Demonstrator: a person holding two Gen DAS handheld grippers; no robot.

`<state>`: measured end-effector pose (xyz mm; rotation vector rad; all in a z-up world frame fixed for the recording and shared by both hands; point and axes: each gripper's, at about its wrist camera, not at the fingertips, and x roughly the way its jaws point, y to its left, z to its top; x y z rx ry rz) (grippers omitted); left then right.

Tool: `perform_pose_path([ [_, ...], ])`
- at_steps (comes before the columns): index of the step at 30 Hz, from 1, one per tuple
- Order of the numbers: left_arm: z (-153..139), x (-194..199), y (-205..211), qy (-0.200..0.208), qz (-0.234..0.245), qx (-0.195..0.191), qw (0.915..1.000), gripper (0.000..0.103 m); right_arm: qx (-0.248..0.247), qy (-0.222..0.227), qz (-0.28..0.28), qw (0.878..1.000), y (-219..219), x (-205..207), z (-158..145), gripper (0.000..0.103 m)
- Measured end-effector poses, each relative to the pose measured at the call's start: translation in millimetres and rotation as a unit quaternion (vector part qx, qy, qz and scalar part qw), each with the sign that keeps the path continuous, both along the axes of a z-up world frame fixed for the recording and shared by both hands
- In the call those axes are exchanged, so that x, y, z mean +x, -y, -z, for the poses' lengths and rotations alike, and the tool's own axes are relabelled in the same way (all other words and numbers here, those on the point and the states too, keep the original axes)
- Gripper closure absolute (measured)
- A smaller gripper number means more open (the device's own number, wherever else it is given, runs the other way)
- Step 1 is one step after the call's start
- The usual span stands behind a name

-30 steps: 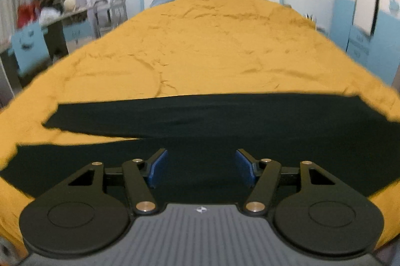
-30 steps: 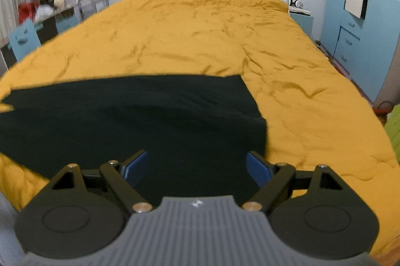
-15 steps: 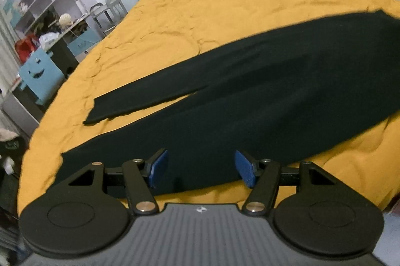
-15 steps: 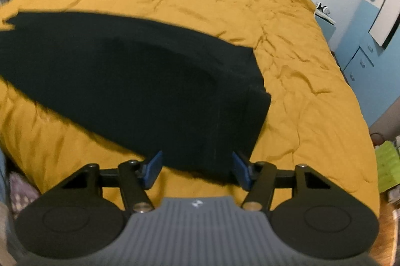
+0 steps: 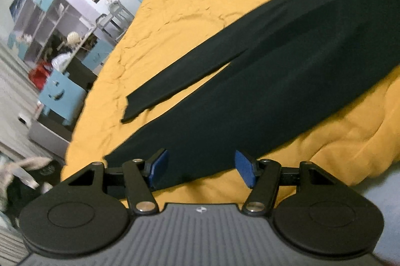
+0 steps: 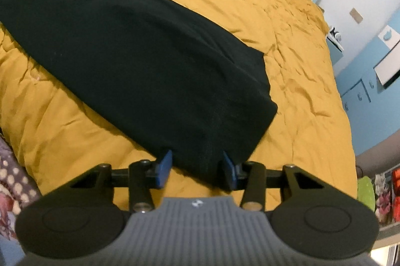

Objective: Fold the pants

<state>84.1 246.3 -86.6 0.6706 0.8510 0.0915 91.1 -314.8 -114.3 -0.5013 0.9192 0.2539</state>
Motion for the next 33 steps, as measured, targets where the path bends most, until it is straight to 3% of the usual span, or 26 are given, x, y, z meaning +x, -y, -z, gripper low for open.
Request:
perform_pose_path([
  [9, 19, 4, -30, -0.02, 0.011, 0.078, 0.9967, 0.03, -0.05, 0.009, -0.056, 0.997, -9, -5, 5, 0.063],
  [17, 28, 4, -48, -0.031, 0.046, 0.132, 0.9897, 0.03, -0.044, 0.015, -0.042, 0.998, -9, -3, 5, 0.063],
  [23, 38, 12, -69, -0.052, 0.056, 0.182, 0.9804, 0.03, -0.038, 0.008, -0.038, 0.999, -10, -3, 3, 0.063],
  [26, 48, 17, -73, -0.063, 0.078, 0.214, 0.9716, 0.03, -0.047, 0.01, -0.046, 0.998, -11, -2, 4, 0.063],
  [29, 55, 27, -75, -0.069, 0.083, 0.226, 0.9681, 0.03, -0.06, 0.013, -0.063, 0.996, -17, -2, 3, 0.064],
  [32, 52, 32, -73, -0.069, 0.08, 0.218, 0.9701, 0.055, -0.088, 0.018, -0.095, 0.991, -24, -8, 2, 0.064],
  [33, 50, 32, -73, -0.063, 0.074, 0.215, 0.9717, 0.073, -0.094, 0.02, -0.105, 0.99, -25, -10, 1, 0.064],
])
